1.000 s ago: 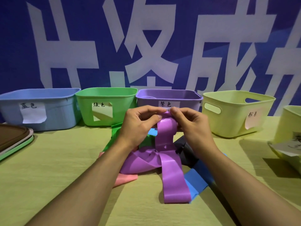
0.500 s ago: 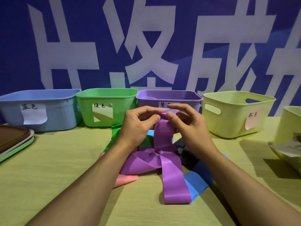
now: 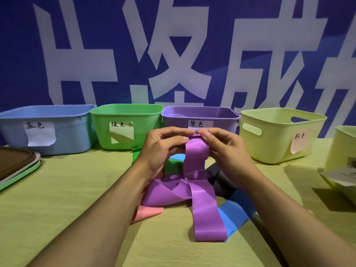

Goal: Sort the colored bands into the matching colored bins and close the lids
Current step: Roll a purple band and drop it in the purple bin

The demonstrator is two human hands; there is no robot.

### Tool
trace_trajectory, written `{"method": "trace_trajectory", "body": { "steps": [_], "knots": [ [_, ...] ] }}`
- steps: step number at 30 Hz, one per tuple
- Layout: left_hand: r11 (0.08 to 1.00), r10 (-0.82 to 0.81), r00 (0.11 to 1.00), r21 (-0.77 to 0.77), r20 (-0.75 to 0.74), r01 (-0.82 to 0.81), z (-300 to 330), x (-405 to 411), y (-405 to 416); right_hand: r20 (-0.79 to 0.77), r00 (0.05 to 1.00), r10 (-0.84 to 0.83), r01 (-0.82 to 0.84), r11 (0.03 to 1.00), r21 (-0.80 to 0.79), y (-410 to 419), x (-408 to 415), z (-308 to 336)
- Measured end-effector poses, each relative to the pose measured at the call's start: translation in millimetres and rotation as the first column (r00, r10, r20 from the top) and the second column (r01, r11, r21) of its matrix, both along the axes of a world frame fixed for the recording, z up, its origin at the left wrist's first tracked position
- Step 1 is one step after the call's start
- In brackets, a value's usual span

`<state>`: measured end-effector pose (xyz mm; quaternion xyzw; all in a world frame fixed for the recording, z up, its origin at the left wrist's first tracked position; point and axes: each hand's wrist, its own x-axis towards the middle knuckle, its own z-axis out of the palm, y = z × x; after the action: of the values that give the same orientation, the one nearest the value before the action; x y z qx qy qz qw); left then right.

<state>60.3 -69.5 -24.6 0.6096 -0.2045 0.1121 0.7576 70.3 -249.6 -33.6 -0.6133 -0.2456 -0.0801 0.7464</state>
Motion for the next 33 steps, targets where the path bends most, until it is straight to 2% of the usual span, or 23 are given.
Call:
{"method": "trace_trajectory", "body": {
  "steps": [4, 8, 13, 17, 22, 33],
  "knots": [
    [1.0, 0.0, 1.0, 0.031, 0.001, 0.0, -3, 1, 3, -0.021, 0.999, -0.025, 0.024, 1.0, -0.018, -3, 0, 0],
    [0.997, -0.013, 1.0, 0.071, -0.013, 0.014, -4, 1, 4, 0.029, 0.995, -0.096, 0.098, 0.991, -0.088, -2, 0, -2],
    [0.975, 0.163, 0.987, 0.153, 0.008, -0.163, -2, 0, -4, 0.086, 0.993, -0.083, 0.094, 0.986, -0.137, -3, 2, -5],
    [0.965, 0.195, 0.98, 0.17, 0.04, -0.199, -1, -3, -6, 0.082, 0.991, -0.103, 0.113, 0.986, -0.126, -3, 3, -4],
    [0.971, 0.178, 0.984, 0.164, -0.025, -0.171, 2, -6, -6, 0.081, 0.99, -0.112, 0.123, 0.982, -0.142, -4, 4, -6],
    [0.983, 0.147, 0.987, 0.122, -0.065, -0.138, -3, 2, -6, 0.13, 0.987, -0.099, 0.125, 0.97, -0.208, -4, 5, -7]
  ]
}}
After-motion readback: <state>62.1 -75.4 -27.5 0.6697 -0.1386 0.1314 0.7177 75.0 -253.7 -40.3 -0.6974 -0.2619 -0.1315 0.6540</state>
